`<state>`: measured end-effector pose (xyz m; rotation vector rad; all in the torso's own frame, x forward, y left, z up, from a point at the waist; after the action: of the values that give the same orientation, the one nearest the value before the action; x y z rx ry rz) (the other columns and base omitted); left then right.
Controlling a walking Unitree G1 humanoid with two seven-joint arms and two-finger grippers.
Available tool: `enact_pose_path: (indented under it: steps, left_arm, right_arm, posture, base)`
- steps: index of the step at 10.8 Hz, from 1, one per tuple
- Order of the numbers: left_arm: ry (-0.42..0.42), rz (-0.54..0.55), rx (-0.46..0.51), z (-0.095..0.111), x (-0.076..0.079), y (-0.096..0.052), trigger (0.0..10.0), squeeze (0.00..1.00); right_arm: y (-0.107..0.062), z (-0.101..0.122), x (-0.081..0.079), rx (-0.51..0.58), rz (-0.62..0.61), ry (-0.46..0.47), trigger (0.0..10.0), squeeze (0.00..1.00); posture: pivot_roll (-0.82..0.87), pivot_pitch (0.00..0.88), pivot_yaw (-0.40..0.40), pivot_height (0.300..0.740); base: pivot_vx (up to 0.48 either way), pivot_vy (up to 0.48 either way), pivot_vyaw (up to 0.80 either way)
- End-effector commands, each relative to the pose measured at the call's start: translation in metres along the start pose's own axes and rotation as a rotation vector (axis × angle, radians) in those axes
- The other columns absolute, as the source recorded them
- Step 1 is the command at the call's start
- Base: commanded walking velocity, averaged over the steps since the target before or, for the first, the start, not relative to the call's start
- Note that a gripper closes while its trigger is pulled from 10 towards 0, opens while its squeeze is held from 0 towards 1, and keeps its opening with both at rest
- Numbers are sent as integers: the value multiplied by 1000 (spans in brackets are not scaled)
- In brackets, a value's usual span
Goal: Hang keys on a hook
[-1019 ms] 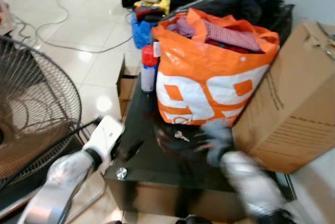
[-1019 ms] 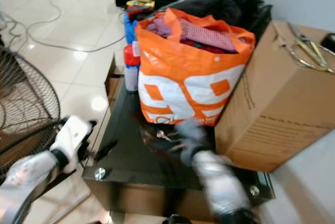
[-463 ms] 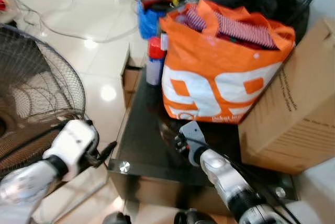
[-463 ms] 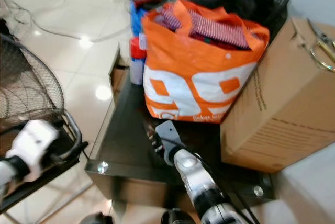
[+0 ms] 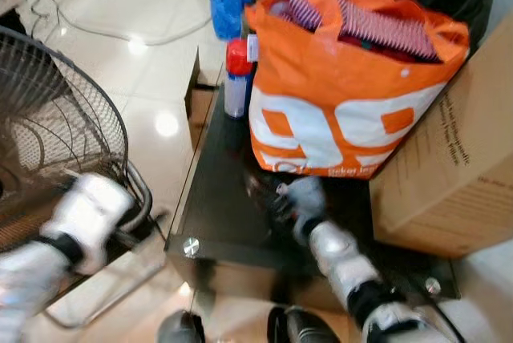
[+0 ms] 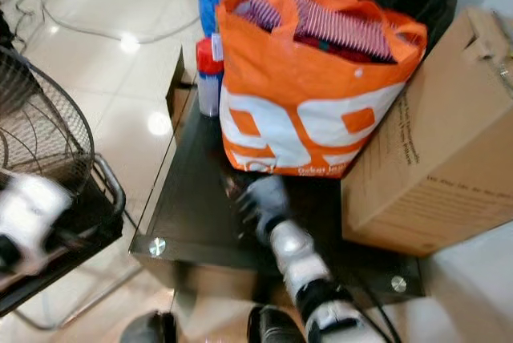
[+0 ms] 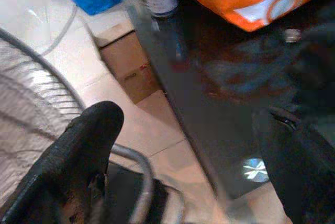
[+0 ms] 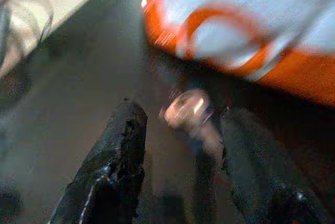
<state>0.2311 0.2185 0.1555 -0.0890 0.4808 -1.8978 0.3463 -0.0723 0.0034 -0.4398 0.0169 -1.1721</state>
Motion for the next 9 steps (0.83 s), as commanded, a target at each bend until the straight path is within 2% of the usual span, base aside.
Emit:
enact_pose_path:
  steps: [1,2,4,9]
  left_arm:
    - [-5,-22,-11,1,4,-4,10000,4]
    - [-4,-22,-15,2,3,-6,10000,4]
    - [-9,-37,-23,4,6,-7,10000,4]
    - [-17,-59,-56,3,11,-14,10000,12]
  right_arm:
    - [1,4,5,31,-26,32,10000,0]
    - [3,7,11,34,-53,38,10000,0]
    - [5,-1,20,-38,-98,9,10000,0]
    - [7,-17,14,-159,-32,-46,10000,0]
  posture:
    - [116,254,-75,732]
    - [116,260,-72,732]
    - [118,263,-65,732]
    - [124,277,-61,732]
  base:
    - [0,0,0]
    - [0,0,0]
    - [0,0,0]
    - [0,0,0]
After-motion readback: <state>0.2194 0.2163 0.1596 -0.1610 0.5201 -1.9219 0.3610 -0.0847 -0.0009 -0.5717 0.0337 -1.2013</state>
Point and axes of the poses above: a point about 5 cm out from each wrist's last joint towards the gripper, its own y axis pointing out of the wrist towards the gripper, its own z axis along the axis of the wrist's last joint, x = y × z, the point moved 5 cm from there along y, pointing out of the wrist towards the gripper, and after that the axes turned 15 degrees about -y, right-handed, at the moved point
